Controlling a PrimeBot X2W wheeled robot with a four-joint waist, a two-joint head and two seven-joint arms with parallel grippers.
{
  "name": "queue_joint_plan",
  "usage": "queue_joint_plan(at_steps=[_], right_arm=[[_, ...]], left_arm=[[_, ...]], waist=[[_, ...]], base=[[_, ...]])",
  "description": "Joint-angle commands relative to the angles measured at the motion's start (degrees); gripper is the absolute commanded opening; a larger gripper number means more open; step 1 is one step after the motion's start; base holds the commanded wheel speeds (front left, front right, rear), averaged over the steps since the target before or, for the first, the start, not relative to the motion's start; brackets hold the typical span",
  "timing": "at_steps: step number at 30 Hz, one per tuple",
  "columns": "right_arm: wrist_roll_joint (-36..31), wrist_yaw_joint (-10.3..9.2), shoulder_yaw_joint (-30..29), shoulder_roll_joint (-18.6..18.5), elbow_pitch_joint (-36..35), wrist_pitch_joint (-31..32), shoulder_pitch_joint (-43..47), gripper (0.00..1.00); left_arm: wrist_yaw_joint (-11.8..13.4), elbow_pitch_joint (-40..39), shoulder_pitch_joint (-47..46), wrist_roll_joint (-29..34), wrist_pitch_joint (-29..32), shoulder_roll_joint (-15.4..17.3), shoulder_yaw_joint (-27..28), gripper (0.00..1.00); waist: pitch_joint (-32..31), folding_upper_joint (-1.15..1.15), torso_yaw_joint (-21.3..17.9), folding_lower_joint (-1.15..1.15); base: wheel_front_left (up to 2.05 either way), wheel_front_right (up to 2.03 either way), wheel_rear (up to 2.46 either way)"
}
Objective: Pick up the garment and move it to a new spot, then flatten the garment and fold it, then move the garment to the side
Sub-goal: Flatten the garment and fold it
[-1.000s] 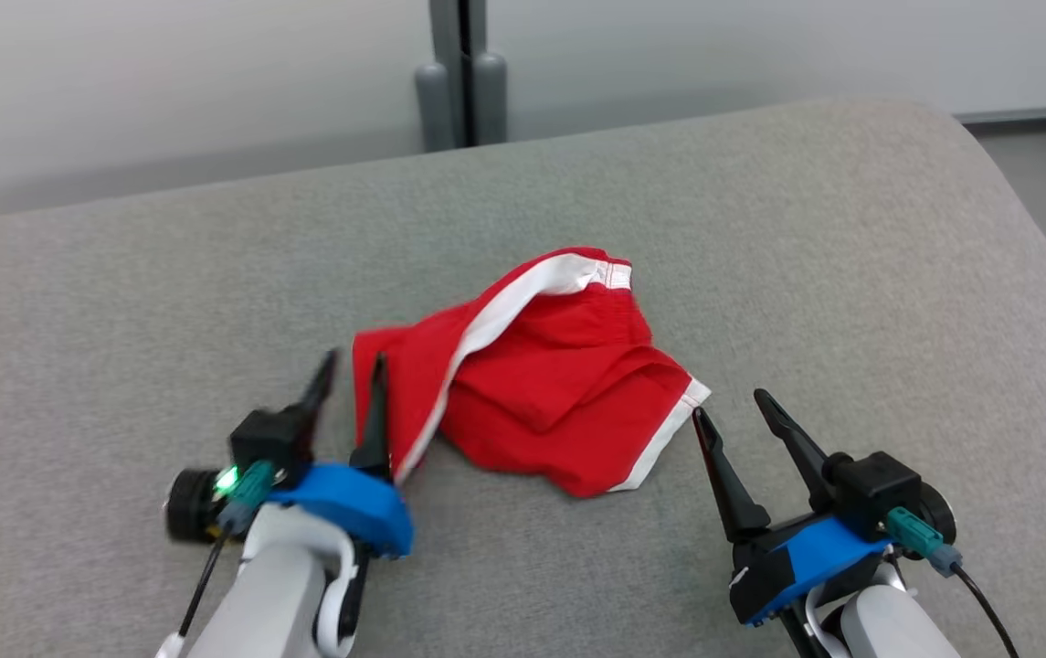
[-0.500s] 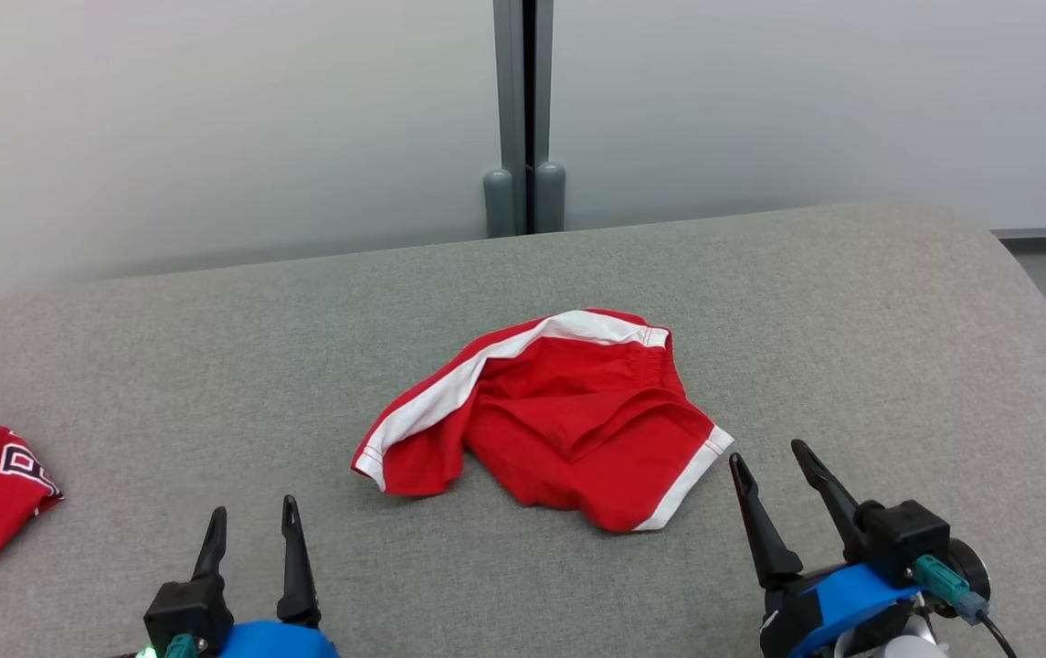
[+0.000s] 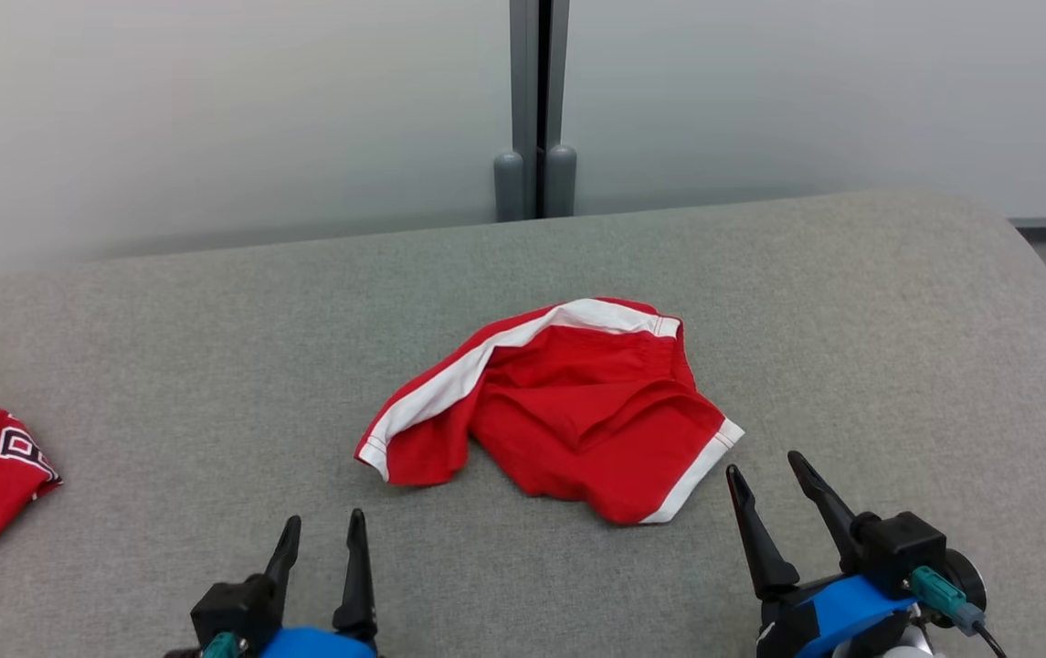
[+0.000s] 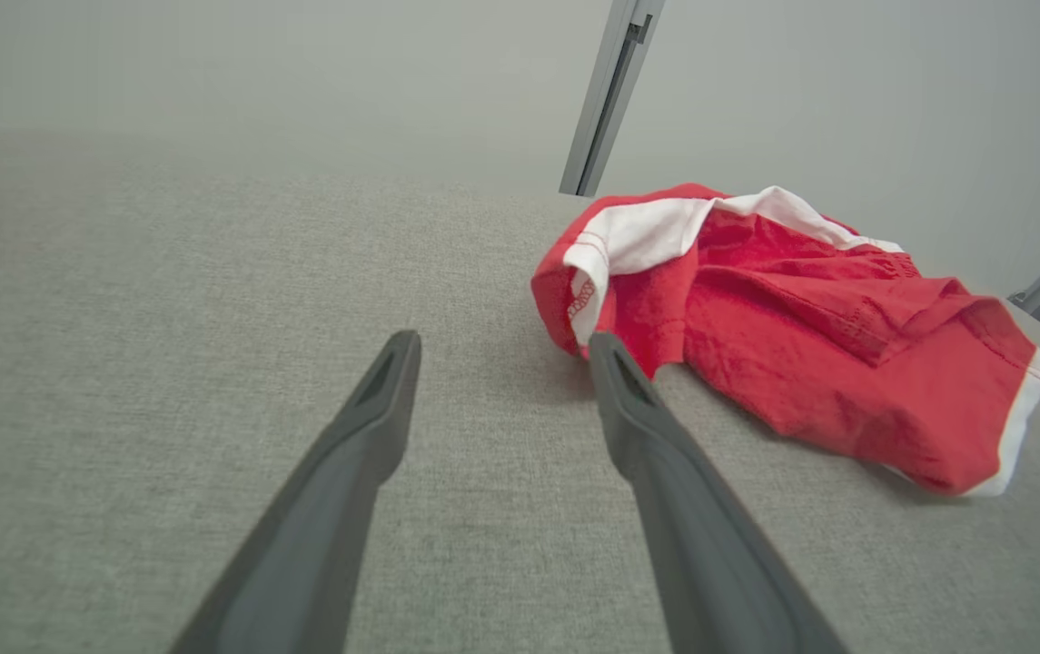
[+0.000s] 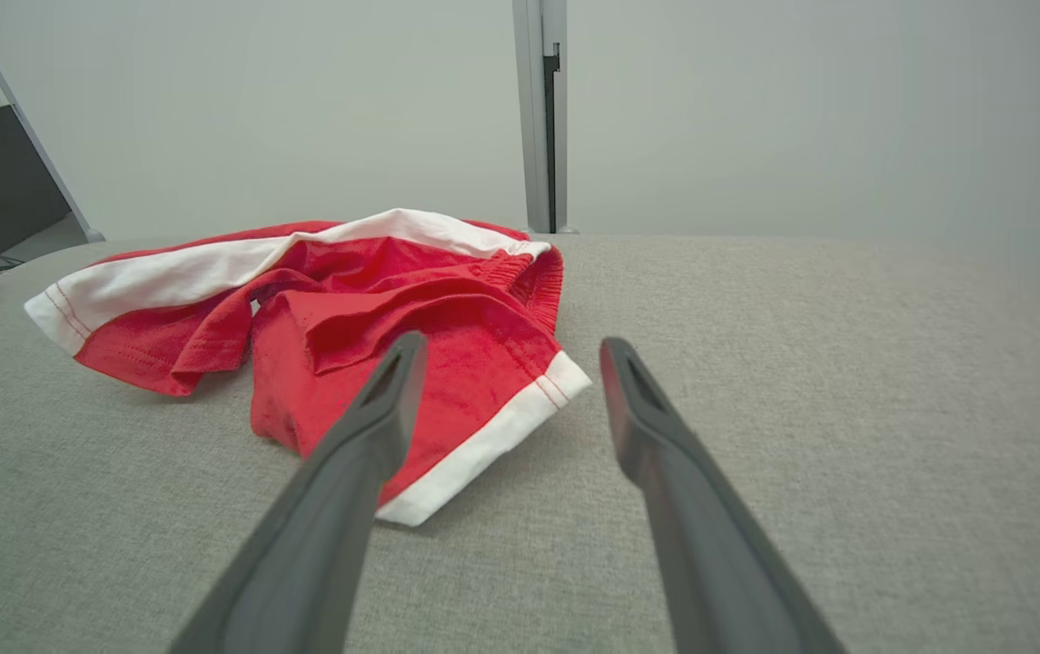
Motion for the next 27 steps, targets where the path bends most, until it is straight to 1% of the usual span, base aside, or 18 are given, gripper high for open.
queue_joint_plan(at_steps=[1,2,9,11,14,15,16,18,22,27], right_arm=[[0.38,0.01,0.16,-0.03,-0.01,-0.04,-0.52,1.00],[0.39,0.01,0.42,-0.03,-0.08,-0.04,-1.01,1.00],[0.95,0.01,1.23,-0.93,-0.54,-0.04,-3.22,1.00],[1.09,0.01,1.33,-1.05,-0.61,-0.04,-3.83,1.00],[1.51,0.01,1.00,-1.44,-1.00,-0.04,-4.07,1.00],[1.56,0.01,0.83,-1.49,-1.08,-0.04,-4.11,1.00],[1.57,0.01,0.76,-1.47,-1.09,-0.04,-4.20,1.00],[1.61,0.01,0.58,-1.41,-0.99,-0.04,-4.46,1.00],[1.83,0.01,0.26,-1.18,-0.41,-0.04,-4.46,1.00],[1.76,0.01,-1.30,-0.81,0.79,-0.04,-2.53,1.00]], left_arm=[[-0.43,0.73,-2.22,-0.85,-0.16,-0.04,-0.87,1.00],[-0.77,1.17,-3.07,-1.58,-0.16,-0.06,-1.44,1.00],[-0.80,5.06,-8.02,-6.19,-0.16,-0.02,-4.10,1.00],[-0.46,5.21,-8.86,-6.83,-0.16,-0.03,-3.86,1.00],[-1.03,4.10,-9.66,-7.67,-0.16,-0.03,-4.07,1.00],[-1.34,3.86,-9.92,-7.95,-0.16,-0.03,-4.21,0.49],[-1.37,3.69,-10.17,-7.96,-0.16,-0.03,-4.17,0.00],[-1.27,2.55,-10.63,-7.56,-0.17,0.00,-3.62,0.00],[-1.89,-1.24,-10.89,-5.86,-0.16,-0.03,-3.95,0.00],[-4.14,-6.42,-9.19,-5.62,-0.16,-0.03,-7.11,0.00]], waist=[[0.89,0.00,-0.25,0.00],[1.66,0.00,-0.56,0.00],[5.95,0.00,-2.66,0.00],[6.78,0.00,-3.05,0.00],[7.71,0.00,-3.09,0.00],[7.99,0.00,-3.00,0.00],[8.19,0.00,-2.89,0.00],[8.51,0.00,-2.59,0.00],[8.02,0.00,-1.20,0.00],[4.98,0.00,2.04,0.00]], base=[[0.00,0.00,0.00],[0.00,0.00,0.00],[0.00,0.00,0.00],[0.00,0.00,0.00],[0.00,0.00,0.00],[0.00,0.00,0.00],[0.00,0.00,0.00],[0.00,0.00,0.00],[0.00,0.00,0.00],[0.00,0.00,0.00]])
